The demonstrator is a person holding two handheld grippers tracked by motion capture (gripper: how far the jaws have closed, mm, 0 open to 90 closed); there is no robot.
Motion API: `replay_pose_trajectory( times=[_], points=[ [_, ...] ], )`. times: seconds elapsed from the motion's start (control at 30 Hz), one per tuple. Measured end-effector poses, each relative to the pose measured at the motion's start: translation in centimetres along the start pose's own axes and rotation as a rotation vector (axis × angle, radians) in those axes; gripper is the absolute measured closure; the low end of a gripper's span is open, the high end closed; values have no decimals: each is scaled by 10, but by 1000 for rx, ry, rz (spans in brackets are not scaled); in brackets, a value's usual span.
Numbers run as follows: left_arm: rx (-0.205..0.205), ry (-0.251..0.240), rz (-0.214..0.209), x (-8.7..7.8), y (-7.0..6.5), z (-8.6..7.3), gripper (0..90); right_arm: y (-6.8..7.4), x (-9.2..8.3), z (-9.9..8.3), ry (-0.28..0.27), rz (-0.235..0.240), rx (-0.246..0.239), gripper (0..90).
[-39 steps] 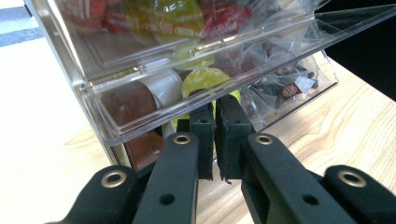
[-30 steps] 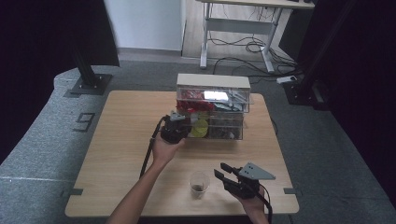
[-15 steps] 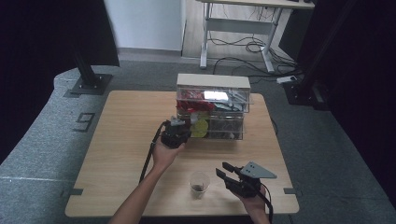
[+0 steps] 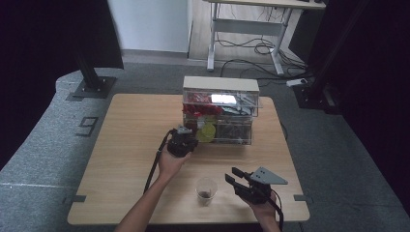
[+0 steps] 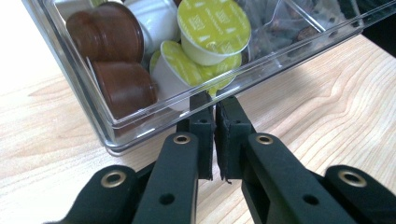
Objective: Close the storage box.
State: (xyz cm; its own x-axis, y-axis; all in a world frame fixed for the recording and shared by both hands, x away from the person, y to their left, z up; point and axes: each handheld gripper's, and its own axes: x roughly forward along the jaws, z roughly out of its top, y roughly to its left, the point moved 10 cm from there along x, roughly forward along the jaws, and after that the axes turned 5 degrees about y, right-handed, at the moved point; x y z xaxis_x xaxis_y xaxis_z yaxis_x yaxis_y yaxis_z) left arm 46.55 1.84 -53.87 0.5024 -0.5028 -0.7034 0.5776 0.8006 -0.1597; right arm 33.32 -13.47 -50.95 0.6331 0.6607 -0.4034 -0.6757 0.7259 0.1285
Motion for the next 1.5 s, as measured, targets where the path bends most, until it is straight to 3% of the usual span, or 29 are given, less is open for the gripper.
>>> replay_pose_trajectory(
  times=[0.33, 0.63, 0.93, 1.17, 1.33, 1.5],
  points=[
    [-14, 21, -6, 9, 3, -8, 858, -1, 1, -1, 4, -5, -3, 589],
    [-6, 43, -23, 16, -3, -14, 852, -2, 1, -1, 0, -8, -2, 589],
    [-12, 41, -31, 18, -3, -14, 840, -6, 0, -2, -4, -16, 5, 589],
    [33, 21, -42, 6, -9, -19, 720, -8, -2, -2, -5, -21, 7, 587],
    [100, 15, 11, -4, -8, -31, 527, -11, -2, -2, -6, -28, 13, 585],
    [123, 11, 12, -14, -9, -41, 455, -15, -2, -4, 0, -35, 21, 584]
  ],
)
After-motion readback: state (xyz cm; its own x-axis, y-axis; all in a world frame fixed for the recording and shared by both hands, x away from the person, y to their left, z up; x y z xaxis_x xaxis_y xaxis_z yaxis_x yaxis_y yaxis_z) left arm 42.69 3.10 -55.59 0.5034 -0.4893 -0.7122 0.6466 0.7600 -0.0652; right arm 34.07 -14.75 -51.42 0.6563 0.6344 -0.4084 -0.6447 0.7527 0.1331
